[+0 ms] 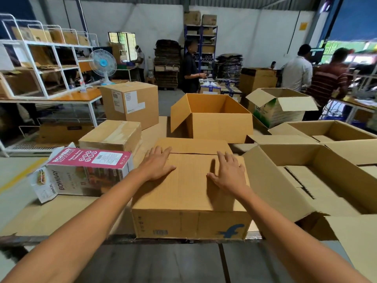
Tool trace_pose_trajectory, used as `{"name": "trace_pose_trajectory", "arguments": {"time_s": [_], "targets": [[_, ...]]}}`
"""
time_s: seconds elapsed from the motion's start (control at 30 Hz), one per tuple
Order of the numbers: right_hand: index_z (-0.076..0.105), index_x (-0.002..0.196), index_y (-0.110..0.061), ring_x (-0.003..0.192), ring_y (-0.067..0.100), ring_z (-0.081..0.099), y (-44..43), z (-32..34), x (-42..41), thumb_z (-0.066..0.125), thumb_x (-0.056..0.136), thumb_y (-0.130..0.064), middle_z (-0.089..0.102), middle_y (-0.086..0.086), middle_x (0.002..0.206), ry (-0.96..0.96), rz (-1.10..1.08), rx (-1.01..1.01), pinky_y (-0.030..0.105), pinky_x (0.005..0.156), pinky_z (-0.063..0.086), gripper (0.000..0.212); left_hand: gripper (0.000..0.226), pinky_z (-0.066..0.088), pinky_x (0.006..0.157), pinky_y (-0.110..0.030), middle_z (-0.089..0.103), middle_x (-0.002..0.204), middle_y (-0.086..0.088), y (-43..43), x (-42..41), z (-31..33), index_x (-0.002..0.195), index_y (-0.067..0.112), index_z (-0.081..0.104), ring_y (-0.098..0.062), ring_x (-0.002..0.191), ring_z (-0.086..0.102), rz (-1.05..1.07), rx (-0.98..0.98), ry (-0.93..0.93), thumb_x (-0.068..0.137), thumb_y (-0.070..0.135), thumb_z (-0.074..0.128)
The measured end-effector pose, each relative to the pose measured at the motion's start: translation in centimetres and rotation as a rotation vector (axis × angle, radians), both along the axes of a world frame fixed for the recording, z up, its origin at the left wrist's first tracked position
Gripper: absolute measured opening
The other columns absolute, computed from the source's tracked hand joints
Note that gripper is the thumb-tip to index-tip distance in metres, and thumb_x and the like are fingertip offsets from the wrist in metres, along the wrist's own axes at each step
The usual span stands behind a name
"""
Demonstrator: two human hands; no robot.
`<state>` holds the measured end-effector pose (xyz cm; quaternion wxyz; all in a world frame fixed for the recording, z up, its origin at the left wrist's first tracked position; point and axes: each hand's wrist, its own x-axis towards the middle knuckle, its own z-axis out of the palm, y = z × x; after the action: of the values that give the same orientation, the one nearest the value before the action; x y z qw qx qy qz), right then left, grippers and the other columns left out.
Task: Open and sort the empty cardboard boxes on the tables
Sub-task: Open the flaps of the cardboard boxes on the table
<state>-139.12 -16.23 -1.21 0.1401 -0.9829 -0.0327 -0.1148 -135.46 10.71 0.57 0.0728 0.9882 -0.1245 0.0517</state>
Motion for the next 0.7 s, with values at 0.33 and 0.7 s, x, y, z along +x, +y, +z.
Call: {"name": "trace_pose_trajectory", "arguments": {"time_s": [0.33, 0.7], "targets": [[0.049, 0.135, -0.023, 0.116, 0.026, 0.046, -1.9, 6.0, -6.5, 0.068, 0.090, -0.042, 0.049, 0.007, 0.126, -0.334, -0.004, -0.170, 0.046, 0.106, 0.038, 0.053, 0.048, 0.041, 0.071, -0.028, 0.055, 0.101, 0.004, -1.2, -7.8, 8.0, 0.098, 0.025, 0.046, -0.014, 0.089, 0.052, 0.016, 0.025, -0.171, 0.079, 0.060, 0.071], [0.055, 0.093, -0.021, 0.085, 0.023, 0.059, -1.9, 6.4, -20.4, 0.064, 0.088, -0.015, 0.060, 0.000, 0.090, -0.054, 0.041, -0.037, 0.036, 0.071, 0.053, 0.012, 0.036, 0.050, 0.090, -0.034, 0.065, 0.124, -0.004, -3.4, -21.2, 5.6, 0.128, 0.018, 0.063, -0.022, 0.108, 0.060, 0.032, 0.117, 0.210, 0.094, 0.017, 0.052]]}}
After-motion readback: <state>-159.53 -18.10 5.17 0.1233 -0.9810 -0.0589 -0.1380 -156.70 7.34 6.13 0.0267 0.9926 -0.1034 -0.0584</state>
